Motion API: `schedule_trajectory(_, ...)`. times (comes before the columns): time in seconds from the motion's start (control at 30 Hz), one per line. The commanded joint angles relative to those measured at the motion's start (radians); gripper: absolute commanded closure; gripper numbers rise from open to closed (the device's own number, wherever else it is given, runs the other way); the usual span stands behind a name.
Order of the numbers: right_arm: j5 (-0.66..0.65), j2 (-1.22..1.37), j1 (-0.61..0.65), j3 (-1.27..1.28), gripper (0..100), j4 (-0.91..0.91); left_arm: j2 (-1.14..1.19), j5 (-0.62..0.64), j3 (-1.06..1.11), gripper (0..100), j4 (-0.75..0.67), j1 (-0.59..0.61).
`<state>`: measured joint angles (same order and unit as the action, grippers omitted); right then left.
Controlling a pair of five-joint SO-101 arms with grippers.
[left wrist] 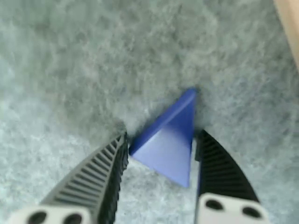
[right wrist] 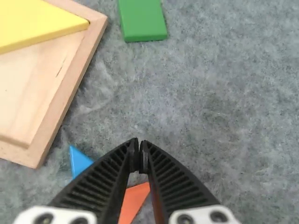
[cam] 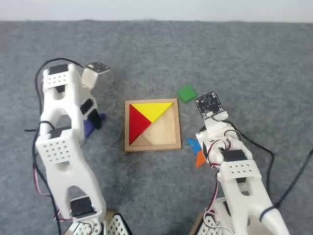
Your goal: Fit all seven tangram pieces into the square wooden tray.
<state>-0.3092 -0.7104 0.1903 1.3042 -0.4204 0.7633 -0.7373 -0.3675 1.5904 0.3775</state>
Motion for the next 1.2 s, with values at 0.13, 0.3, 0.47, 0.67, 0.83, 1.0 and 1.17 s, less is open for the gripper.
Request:
schedule_trajectory(0.13,0.011,-0.025,-0.010,-0.005,98.2,0.027,0.002,0.012,-0.004,75,0.041,0.034)
schedule_trajectory(0.3,0.011,-0.025,-0.010,-0.005,98.2,0.027,0.002,0.011,-0.004,76,0.041,0.014)
schedule_trajectory(0.47,0.011,-0.025,-0.010,-0.005,98.2,0.027,0.002,0.006,-0.007,76,0.043,-0.012)
schedule_trajectory(0.67,0.008,-0.027,-0.010,-0.006,98.2,0.008,0.002,-0.041,-0.005,76,0.071,-0.049)
schedule_trajectory(0.83,0.006,-0.027,-0.010,-0.006,98.2,0.007,0.003,-0.044,-0.002,82,0.077,-0.061)
schedule_trajectory(1.0,0.006,-0.027,-0.010,-0.006,98.2,0.007,0.003,-0.049,0.013,83,0.077,-0.060)
schedule_trajectory(1.17,0.006,-0.028,-0.010,-0.006,98.2,0.007,0.002,-0.049,0.013,87,0.077,-0.060)
